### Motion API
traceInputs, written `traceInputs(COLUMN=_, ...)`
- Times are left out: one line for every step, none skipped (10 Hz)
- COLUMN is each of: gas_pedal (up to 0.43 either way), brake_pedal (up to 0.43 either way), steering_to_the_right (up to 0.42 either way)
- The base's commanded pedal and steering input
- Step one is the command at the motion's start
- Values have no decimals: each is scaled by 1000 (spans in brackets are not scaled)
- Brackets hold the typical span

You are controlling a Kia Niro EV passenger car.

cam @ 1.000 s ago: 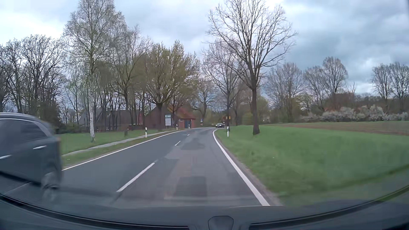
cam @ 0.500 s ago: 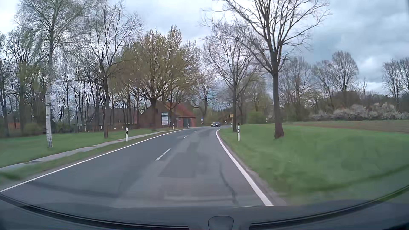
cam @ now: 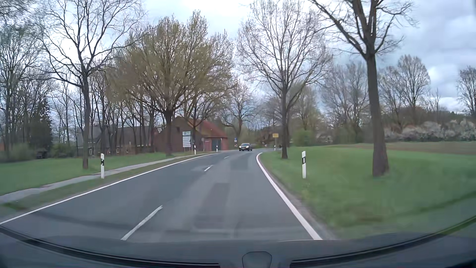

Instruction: Follow the waypoints while adhering to traffic rules and regulations

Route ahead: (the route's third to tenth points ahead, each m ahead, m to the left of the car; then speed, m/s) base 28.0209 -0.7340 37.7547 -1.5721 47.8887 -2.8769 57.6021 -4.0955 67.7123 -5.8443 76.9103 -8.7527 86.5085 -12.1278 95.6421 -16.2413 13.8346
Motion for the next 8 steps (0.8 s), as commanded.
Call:
traceInputs(gas_pedal=0, brake_pedal=0, steering_to_the_right=-2)
traceInputs(gas_pedal=0, brake_pedal=0, steering_to_the_right=-1)
traceInputs(gas_pedal=8, brake_pedal=0, steering_to_the_right=0)
traceInputs(gas_pedal=20, brake_pedal=0, steering_to_the_right=1)
traceInputs(gas_pedal=39, brake_pedal=0, steering_to_the_right=4)
traceInputs(gas_pedal=39, brake_pedal=0, steering_to_the_right=6)
traceInputs(gas_pedal=47, brake_pedal=0, steering_to_the_right=7)
traceInputs(gas_pedal=47, brake_pedal=0, steering_to_the_right=7)
